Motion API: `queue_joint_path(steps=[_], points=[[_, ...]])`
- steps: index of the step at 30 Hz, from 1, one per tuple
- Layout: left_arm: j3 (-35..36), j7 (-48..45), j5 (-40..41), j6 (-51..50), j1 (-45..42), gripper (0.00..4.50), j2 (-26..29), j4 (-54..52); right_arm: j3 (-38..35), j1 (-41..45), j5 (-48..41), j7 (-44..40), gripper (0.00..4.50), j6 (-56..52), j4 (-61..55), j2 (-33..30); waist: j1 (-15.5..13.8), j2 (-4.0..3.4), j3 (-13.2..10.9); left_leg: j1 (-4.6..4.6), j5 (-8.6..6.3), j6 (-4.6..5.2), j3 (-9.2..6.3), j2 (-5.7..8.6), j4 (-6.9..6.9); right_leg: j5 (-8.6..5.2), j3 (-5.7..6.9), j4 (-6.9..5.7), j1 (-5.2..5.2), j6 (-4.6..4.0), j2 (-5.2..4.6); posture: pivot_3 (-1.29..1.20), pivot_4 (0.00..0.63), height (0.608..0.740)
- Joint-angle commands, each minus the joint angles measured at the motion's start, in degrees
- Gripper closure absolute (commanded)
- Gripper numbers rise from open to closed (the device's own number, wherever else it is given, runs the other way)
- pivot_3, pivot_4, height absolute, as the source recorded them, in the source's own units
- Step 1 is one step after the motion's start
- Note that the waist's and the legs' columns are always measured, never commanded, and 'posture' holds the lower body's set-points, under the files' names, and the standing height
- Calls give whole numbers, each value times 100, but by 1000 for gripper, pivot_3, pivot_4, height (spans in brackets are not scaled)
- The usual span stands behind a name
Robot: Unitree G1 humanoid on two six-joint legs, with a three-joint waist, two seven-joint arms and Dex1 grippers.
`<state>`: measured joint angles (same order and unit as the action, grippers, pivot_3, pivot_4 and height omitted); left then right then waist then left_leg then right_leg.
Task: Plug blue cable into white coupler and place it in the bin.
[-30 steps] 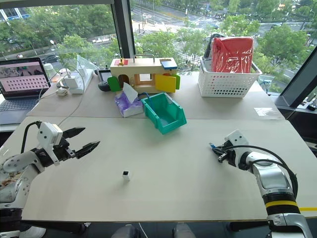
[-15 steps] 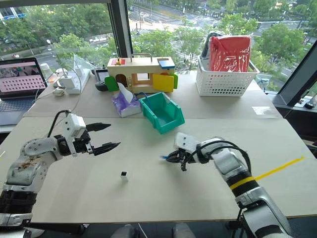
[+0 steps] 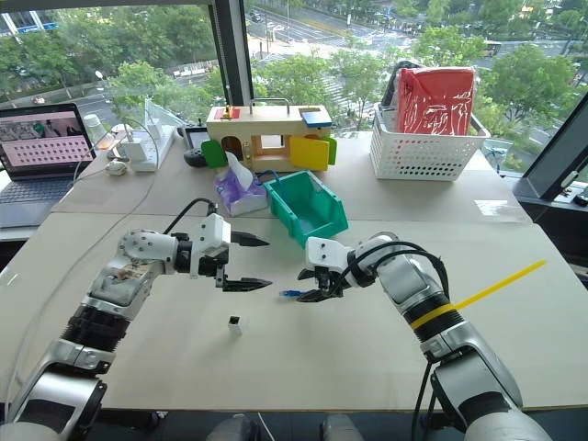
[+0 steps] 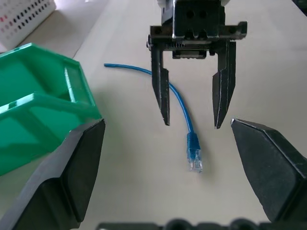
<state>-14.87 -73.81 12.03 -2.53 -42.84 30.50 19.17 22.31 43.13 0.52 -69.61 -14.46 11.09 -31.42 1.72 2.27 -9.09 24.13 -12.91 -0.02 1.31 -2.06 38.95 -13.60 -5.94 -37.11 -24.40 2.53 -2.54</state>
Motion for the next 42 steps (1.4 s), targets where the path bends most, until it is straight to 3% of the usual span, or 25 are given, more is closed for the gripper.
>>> queue_joint_path(steps=[1, 8, 17, 21, 26, 28, 31, 35, 39, 42], points=[[-233, -344, -343, 634, -433, 0, -226, 758, -513, -278, -74, 225, 983, -519, -854, -432, -25, -1, 0, 3, 0, 0, -2, 2, 0, 0, 2, 1, 0, 0, 0, 0, 150, 715], [-459, -412, -989, 1636, -886, 0, -545, 2316, -1436, -1292, -268, 1092, 983, -1421, -2138, -788, -30, -1, 0, 10, 0, 1, -12, 3, 0, -1, 8, 2, -3, 0, 0, 0, 150, 715], [-381, -209, -1309, 1832, -1013, 0, -914, 3010, -1915, -2016, -522, 2059, 983, -2285, -2927, -485, -70, 0, -1, 17, 0, 1, -22, 7, 6, -1, 13, 2, -1, 2, -2, 0, 150, 715], [-440, -344, -1388, 1724, -929, 1057, -934, 3017, -1876, -2041, -562, 2227, 925, -2370, -2988, -492, -73, 0, -1, 17, 0, 1, -26, 7, 6, -1, 18, 2, 0, 2, -2, 0, 150, 715], [-489, -197, -1642, 1761, -915, 2786, -881, 3125, -1845, -1908, -599, 2341, 925, -2341, -2849, -537, -71, 0, -1, 15, 1, 1, -30, 7, 6, -1, 20, 2, 4, 2, -2, 0, 150, 715], [-426, -165, -1607, 1743, -914, 3589, -904, 3119, -1940, -1897, -646, 2539, 925, -2436, -2716, -387, -70, 0, -1, 12, 1, 2, -31, 7, 9, -1, 21, 0, 7, 1, -1, 0, 150, 715], [-309, -67, -1514, 1687, -929, 4399, -953, 3067, -2171, -2093, -876, 2906, 925, -2956, -2750, -33, -71, 0, 0, 10, 2, 3, -38, 7, 13, 0, 27, -1, 12, 1, 1, 0, 150, 715], [-49, -52, -1159, 1403, -847, 4431, -1069, 2716, -2980, -2329, -1749, 3305, 925, -4108, -3410, 690, -85, 0, -1, 21, 2, 4, -51, 7, 12, 0, 36, -2, 8, 0, 0, 0, 150, 715], [457, 315, -593, 836, -682, 4431, -1432, 2151, -4561, -2437, -3509, 3925, 925, -5653, -4234, 2188, -90, -1, -1, 34, 2, 4, -68, 7, 12, 0, 45, -2, 2, -1, -1, 0, 150, 715], [545, 324, -343, 520, -481, 4431, -1612, 1627, -4910, -2800, -3928, 4307, 925, -6380, -4609, 2636, -101, -4, 2, 33, 2, 4, -78, 10, 15, 1, 53, -2, 10, -1, -2, 0, 150, 715]])
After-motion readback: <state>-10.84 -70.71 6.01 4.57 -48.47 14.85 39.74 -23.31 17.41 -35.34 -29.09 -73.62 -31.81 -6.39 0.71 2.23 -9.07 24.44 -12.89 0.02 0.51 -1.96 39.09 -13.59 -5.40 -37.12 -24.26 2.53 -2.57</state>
